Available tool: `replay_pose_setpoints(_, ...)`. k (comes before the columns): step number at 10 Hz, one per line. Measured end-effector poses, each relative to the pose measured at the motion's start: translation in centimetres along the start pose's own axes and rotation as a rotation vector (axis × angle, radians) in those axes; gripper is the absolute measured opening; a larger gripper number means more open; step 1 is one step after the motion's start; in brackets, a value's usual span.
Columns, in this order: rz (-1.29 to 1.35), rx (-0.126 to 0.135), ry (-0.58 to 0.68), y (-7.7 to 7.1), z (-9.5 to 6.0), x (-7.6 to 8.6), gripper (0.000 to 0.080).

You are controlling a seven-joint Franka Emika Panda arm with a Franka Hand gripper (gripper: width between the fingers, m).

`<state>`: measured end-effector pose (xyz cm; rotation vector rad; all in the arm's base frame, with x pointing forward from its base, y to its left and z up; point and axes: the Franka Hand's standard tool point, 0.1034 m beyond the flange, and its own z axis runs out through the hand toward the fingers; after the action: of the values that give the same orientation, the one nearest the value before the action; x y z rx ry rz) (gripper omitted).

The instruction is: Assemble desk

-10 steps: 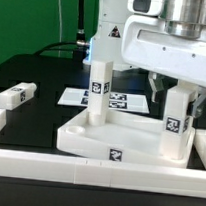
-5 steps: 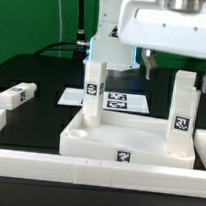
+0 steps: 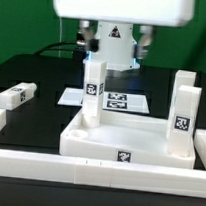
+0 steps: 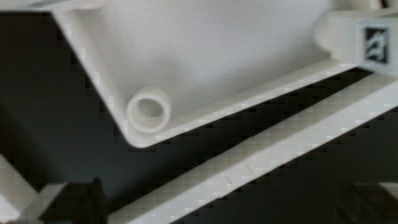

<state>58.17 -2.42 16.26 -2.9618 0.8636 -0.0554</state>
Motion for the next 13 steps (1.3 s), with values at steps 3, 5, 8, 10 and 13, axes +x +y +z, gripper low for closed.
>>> replay_pose_setpoints(3, -0.006, -0.002, -0.002, -0.1, 0.1, -0.1, 0.0649)
replay_pose_setpoints(5, -0.013, -0.004, -0.004, 0.2, 0.3, -0.2, 0.0649)
replay_pose_setpoints(8, -0.122, -0.017, -0.001, 8.0, 1.7, 0.1, 0.0649)
replay_pose_setpoints(10, -0.147, -0.030, 0.010, 12.5, 3.2, 1.1, 0.0649)
replay_pose_setpoints(13, -0.172, -0.042, 0.021, 12.9, 4.0, 1.4, 0.0649)
